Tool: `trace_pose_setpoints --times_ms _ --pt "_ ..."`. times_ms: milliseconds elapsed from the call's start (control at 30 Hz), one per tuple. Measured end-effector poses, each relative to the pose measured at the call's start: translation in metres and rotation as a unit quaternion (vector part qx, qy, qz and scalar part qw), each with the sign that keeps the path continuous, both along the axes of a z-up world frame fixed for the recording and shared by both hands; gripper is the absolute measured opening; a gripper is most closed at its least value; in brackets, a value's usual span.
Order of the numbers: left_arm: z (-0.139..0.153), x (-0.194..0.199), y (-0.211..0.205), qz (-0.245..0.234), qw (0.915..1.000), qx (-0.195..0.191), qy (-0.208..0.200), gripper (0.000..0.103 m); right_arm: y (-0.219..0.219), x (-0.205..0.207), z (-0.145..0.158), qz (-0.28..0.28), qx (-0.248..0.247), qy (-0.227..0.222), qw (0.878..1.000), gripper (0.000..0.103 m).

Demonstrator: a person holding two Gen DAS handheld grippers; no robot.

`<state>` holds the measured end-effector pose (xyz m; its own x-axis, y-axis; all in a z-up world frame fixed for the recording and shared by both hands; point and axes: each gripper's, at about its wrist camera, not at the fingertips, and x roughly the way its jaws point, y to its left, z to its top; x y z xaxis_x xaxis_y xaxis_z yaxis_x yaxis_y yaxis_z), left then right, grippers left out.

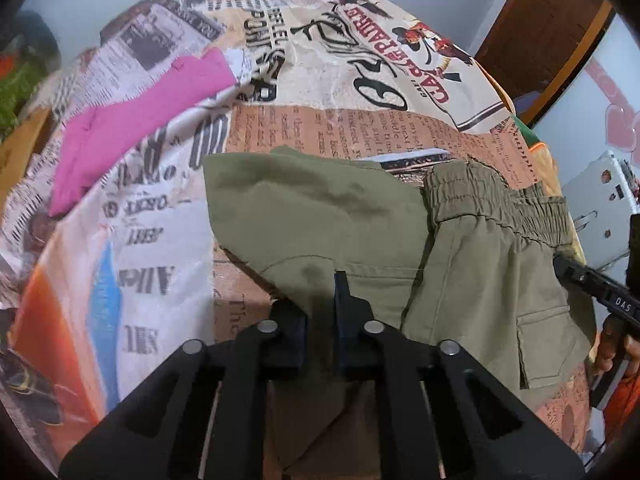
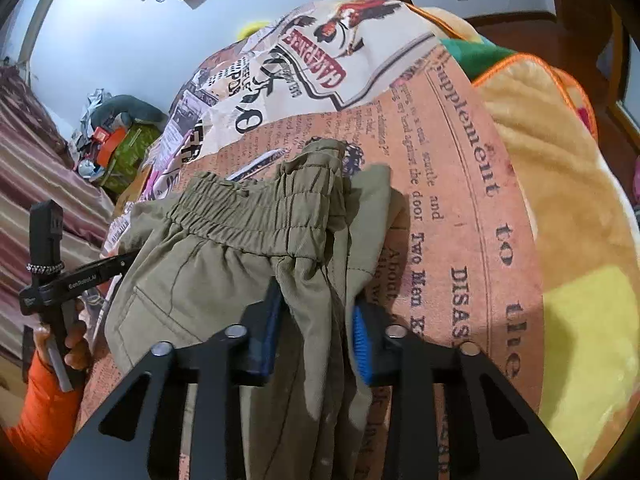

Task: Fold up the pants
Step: 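Lift the folded pants off the bed with both tools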

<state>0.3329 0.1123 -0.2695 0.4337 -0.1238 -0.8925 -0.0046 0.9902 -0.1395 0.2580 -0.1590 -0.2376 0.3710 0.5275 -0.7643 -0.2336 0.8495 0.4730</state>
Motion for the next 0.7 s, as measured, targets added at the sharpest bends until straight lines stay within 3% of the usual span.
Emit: trace_pose_setpoints --times_ms 200,700 --pt "0.024 -0.011 -0.007 -0.013 0.9991 0.02 -0.036 0.004 0.01 -0.004 0.02 0.011 -0.031 -0.035 0.999 0.015" --pt "0.089 -0.038 0.013 0.006 0.9925 0.048 -0.112 0.002 0.049 -0.006 0.084 0.052 -0.054 -0.131 0.989 0.013"
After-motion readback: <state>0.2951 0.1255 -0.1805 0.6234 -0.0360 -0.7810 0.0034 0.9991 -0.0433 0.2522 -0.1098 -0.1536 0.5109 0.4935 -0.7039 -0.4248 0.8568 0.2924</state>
